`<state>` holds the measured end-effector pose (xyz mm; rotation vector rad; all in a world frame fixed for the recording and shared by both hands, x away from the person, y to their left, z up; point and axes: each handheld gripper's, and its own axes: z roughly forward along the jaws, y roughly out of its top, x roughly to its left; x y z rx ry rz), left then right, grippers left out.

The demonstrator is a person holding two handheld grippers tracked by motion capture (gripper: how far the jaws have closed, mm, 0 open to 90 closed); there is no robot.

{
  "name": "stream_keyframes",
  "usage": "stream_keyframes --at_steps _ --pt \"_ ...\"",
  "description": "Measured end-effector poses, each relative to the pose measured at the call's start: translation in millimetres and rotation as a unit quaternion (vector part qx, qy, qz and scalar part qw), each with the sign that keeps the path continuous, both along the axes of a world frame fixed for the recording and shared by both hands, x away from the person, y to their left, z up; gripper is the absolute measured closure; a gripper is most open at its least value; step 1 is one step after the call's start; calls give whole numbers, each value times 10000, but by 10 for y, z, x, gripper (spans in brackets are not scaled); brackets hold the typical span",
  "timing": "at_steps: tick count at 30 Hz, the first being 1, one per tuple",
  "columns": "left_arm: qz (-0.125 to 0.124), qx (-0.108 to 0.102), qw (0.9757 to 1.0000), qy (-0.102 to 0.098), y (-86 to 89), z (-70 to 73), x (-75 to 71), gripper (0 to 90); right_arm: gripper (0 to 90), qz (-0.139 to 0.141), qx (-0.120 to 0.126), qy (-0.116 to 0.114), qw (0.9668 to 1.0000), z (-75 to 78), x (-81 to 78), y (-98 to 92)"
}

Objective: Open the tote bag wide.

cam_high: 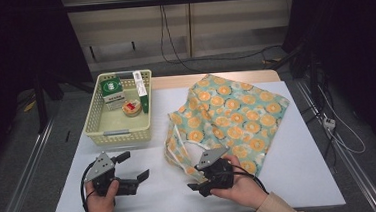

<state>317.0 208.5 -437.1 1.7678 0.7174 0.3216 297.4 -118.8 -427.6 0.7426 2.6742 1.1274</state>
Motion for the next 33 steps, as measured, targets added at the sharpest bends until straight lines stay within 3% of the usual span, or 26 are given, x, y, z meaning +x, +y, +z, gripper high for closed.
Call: stream_keyframes --at_steps 1,3,6,12,16,22,24,26,28,31,33 --pt "2 -1 10000 -2 -1 1 -2 43 473 -38 -62 -36 10000 -24 12 -7" --pt "6 -1 10000 3 2 -1 -1 43 688 -128 -95 1 9999 -84 72 -49" --pt "22 -19 10000 15 6 -6 2 43 885 -162 79 182 9997 -161 159 -118" --pt "-17 6 10000 23 -2 -15 14 43 900 -186 295 220 9991 -165 247 -54" --pt "3 -9 10000 17 2 -11 10 43 900 123 502 338 9981 -105 206 146" --pt "13 -38 10000 11 26 -11 7 43 896 635 594 490 9950 -91 111 343" --pt "21 -49 10000 10 27 -12 8 43 836 605 641 512 9948 -92 110 335" --pt "18 -45 10000 16 24 -12 8 43 705 398 630 433 9963 -75 133 296" --pt "13 -54 10000 24 17 -11 7 43 652 239 616 377 9971 -45 171 235" --pt "6 -51 10000 22 15 -12 11 43 719 66 673 338 9971 0 226 139" --pt "-1 -23 10000 21 18 -13 13 43 836 32 751 333 9966 28 248 88"
